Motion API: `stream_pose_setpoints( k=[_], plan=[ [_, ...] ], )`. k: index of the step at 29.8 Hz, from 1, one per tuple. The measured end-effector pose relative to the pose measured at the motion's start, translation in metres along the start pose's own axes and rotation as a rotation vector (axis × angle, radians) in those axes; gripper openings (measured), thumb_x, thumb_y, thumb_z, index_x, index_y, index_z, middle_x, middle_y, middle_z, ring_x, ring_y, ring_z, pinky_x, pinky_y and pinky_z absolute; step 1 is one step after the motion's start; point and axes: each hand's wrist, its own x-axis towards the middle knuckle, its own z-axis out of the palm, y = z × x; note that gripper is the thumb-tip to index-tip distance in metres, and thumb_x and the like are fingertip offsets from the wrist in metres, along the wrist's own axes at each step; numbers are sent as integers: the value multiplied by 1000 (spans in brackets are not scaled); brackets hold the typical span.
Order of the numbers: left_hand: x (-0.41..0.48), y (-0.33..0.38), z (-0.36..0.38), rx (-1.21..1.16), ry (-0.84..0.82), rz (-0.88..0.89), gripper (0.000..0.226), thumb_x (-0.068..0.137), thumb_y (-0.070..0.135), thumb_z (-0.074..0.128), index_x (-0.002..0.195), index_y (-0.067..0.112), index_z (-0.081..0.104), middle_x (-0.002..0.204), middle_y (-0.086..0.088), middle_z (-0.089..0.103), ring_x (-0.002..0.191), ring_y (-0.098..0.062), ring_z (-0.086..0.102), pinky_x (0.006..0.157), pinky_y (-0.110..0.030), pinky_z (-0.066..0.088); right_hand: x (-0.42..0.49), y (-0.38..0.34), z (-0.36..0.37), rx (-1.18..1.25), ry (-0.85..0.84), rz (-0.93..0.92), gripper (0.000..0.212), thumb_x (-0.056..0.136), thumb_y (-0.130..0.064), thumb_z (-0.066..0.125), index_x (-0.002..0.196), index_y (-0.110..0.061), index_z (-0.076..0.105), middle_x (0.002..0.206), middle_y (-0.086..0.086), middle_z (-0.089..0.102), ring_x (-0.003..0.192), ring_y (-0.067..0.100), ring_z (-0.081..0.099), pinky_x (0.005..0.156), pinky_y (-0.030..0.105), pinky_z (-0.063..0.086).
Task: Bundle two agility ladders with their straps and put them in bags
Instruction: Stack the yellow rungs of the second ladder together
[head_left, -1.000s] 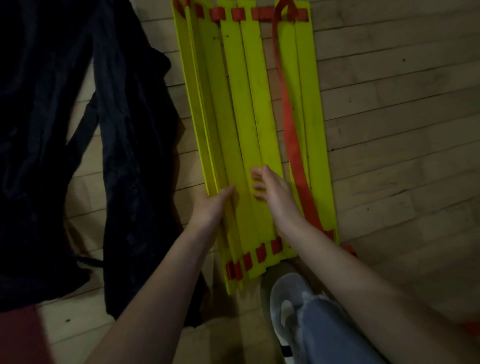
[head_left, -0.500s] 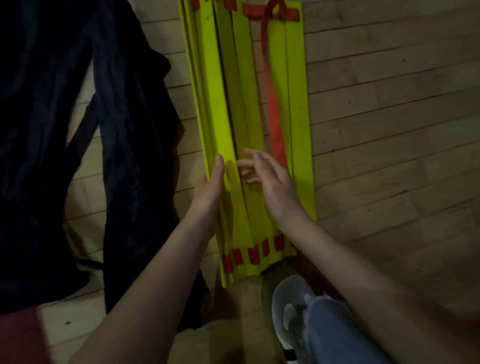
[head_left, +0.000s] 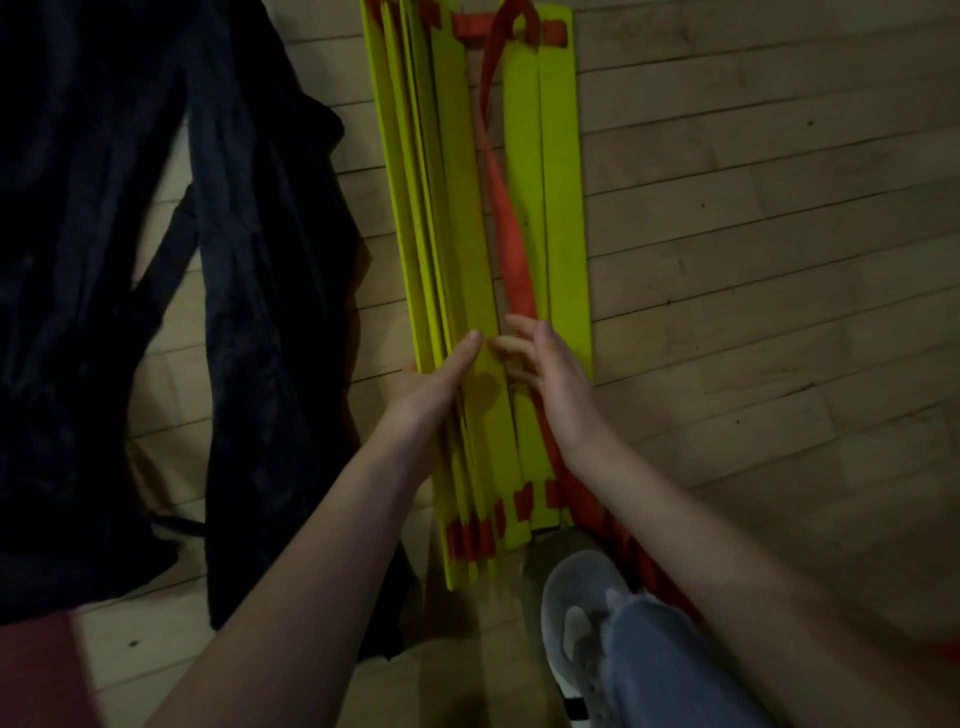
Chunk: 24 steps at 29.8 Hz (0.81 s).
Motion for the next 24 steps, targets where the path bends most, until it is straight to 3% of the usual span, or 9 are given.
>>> stream_pose_setpoints(
  k=[3, 7, 11, 13, 16, 20, 24],
  plan=[
    [0, -2, -4, -5, 7, -6, 34, 86, 34, 62, 109, 9, 59, 100, -9, 66, 85, -22, 65, 76, -33, 54, -2, 6, 0, -127, -2, 42, 39, 101, -28, 25, 131, -14, 45, 132, 8, 50, 124, 18, 44, 104, 27, 35],
    [0, -7, -9, 18, 46, 25, 12, 90, 25, 59, 97, 16, 56, 77, 0, 62, 67, -12, 60, 57, -21, 52, -1, 12, -13, -755, 40, -49, 44, 99, -32, 34, 141, -18, 35, 148, 2, 33, 139, 18, 22, 112, 37, 18],
    [-1, -10, -11, 33, 48, 6, 22, 90, 22, 59, 108, 12, 54, 78, -1, 60, 70, -14, 58, 65, -30, 50, -1, 19, -32, -1156, -14, -28, 48, 99, -40, 26, 146, -30, 20, 157, -13, 3, 144, 17, -6, 114, 43, 1],
    [-1, -11, -11, 32, 40, -2, 33, 90, 24, 58, 118, 8, 53, 87, -5, 62, 77, -20, 60, 75, -33, 47, 0, 23, -38, -1110, -17, 2, 52, 99, -40, 25, 148, -27, 11, 157, -13, -5, 144, 17, -9, 115, 43, 2],
    [-1, -12, -10, 29, 44, -10, 40, 90, 26, 58, 123, 5, 52, 105, -13, 63, 88, -25, 60, 79, -35, 46, 10, 21, -51, -832, 171, 96, 60, 98, -40, 30, 149, -18, 7, 157, -5, -13, 144, 20, -2, 115, 40, 10],
    [2, -15, -12, 34, 43, -21, 41, 89, 27, 58, 123, 3, 51, 87, -6, 62, 75, -19, 60, 70, -33, 49, 23, 14, -73, -639, 335, 113, 63, 99, -30, 37, 146, -1, 8, 157, 8, -6, 145, 20, 4, 113, 26, 7],
    [2, -15, -11, 13, 58, -2, 41, 89, 26, 59, 123, 4, 51, 81, -2, 60, 71, -15, 59, 61, -29, 47, 31, 6, -112, -578, 669, 135, 62, 98, -25, 42, 145, 4, 13, 156, 15, 6, 144, 25, 12, 115, 29, 10]
  ],
)
